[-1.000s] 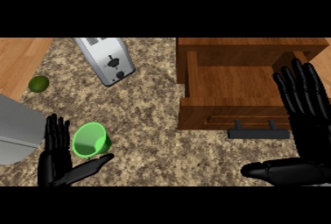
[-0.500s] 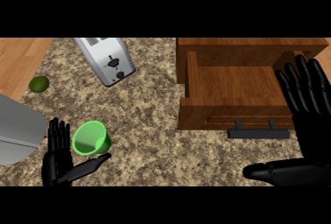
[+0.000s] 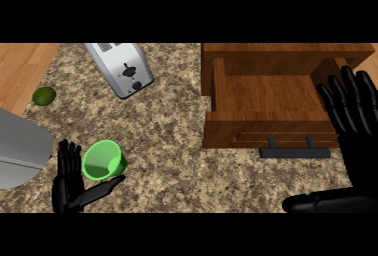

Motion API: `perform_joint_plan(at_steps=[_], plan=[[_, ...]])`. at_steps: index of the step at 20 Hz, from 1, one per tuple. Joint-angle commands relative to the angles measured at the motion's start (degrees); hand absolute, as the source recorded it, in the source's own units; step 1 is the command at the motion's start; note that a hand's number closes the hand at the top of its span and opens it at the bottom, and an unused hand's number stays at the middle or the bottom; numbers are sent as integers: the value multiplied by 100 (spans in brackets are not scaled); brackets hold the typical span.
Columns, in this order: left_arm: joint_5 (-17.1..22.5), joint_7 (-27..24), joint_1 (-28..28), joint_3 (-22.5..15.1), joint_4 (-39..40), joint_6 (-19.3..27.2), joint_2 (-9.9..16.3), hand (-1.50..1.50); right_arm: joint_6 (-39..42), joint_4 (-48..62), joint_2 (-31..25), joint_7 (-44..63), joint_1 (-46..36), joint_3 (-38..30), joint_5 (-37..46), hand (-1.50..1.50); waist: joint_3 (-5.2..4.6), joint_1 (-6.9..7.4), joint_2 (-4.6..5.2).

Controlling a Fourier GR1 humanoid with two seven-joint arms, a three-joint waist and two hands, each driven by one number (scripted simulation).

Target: Pick up the cup, place it into the drawer and close the drawer

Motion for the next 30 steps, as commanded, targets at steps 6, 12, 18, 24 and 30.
perform_joint_plan(at_steps=[6, 12, 18, 24, 30], plan=[[157, -345, -421, 204, 880, -265, 207, -150, -111, 159, 150, -52, -234, 187, 209, -150, -1, 6, 1], [70, -740, -449, 16, 1078, -304, -13, -150, 301, 176, -165, -123, -11, -318, -280, -150, 0, 4, 0], [275, -1283, -962, 267, 2120, -577, 10, -150, -101, -45, 144, 67, -89, 176, 194, -150, -2, -8, 1], [557, -940, -1097, 338, 1964, -866, 203, -150, 151, -278, 166, -290, 592, 248, 186, -150, -1, -17, -1], [718, -1385, -1530, 413, 2901, -1733, 285, -150, 75, 93, 35, -28, -80, -28, -19, -150, -3, -18, 5]])
